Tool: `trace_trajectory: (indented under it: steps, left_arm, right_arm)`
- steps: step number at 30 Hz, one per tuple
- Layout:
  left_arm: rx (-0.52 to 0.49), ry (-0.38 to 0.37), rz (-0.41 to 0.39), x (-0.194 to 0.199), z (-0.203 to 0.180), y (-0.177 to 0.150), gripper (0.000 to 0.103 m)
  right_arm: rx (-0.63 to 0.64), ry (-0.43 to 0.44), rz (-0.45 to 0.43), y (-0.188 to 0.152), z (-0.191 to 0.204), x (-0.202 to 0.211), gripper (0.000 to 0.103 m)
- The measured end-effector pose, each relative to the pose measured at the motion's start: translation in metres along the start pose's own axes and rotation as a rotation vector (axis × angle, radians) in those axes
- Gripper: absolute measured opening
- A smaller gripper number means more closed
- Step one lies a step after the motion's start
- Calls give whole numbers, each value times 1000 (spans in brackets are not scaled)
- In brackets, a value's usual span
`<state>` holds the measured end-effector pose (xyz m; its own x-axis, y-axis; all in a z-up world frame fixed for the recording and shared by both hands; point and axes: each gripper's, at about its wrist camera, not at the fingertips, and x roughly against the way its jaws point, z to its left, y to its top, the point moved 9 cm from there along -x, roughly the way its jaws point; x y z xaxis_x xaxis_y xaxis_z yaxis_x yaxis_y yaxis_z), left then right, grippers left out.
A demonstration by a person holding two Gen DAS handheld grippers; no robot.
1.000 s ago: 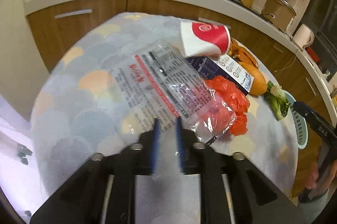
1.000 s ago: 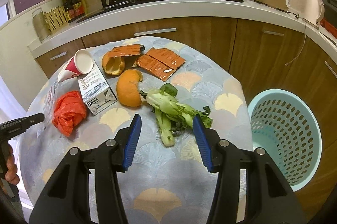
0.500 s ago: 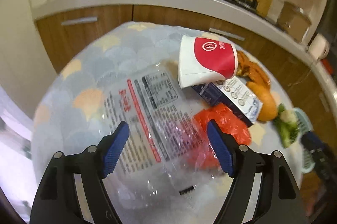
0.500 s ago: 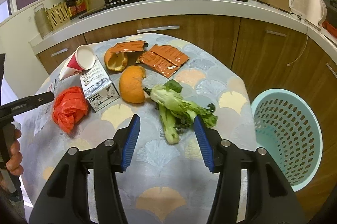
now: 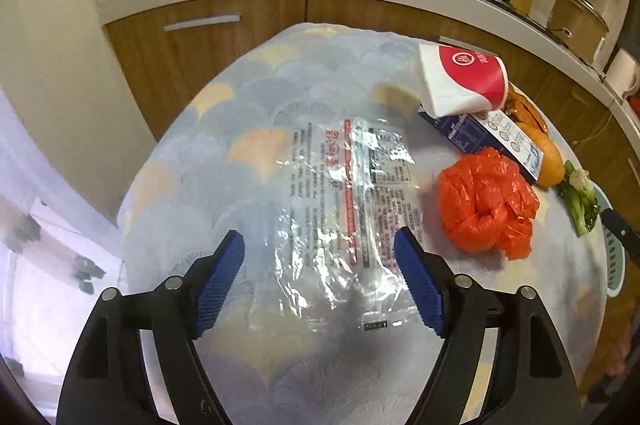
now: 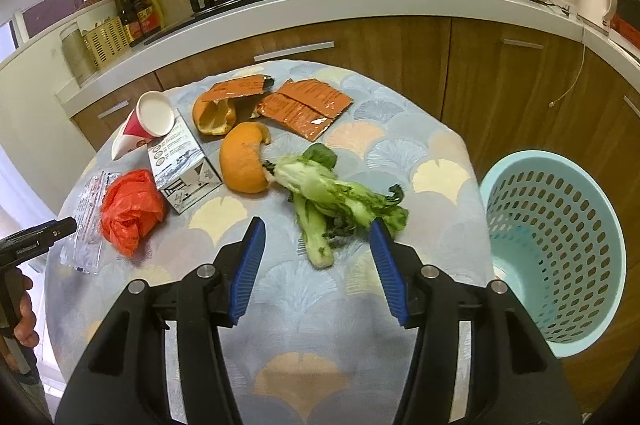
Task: Collect trash
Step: 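Move the left tool to the clear plastic bag and grasp it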
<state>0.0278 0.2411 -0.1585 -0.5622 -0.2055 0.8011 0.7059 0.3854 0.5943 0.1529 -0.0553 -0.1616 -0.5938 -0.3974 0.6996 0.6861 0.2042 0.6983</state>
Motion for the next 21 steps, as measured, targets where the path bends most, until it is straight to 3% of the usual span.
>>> trace_trajectory:
  steps: [5, 10, 12, 14, 18, 20, 21]
  left_arm:
    - [-12, 12, 62, -24, -5, -10, 83]
    - [-76, 56, 29, -31, -11, -9, 85]
    - [-86, 66, 4, -29, -12, -7, 75]
    - [-95, 70, -11, -26, -14, -6, 57]
    - [-116, 65, -24, -24, -15, -7, 49]
    - [-112, 66, -33, -19, -16, -8, 33]
    - [-108, 59, -39, -18, -16, -7, 31]
  right_arm:
    - [12, -3, -7, 0, 3, 3, 51]
    - [-5, -11, -3, 0, -4, 2, 53]
    - [-11, -9, 3, 0, -5, 0, 53]
    - [-11, -5, 6, -1, -4, -2, 53]
    - [2, 5, 8, -1, 4, -3, 53]
    - [16, 9, 8, -1, 10, -4, 53]
    - [23, 10, 7, -1, 12, -3, 53]
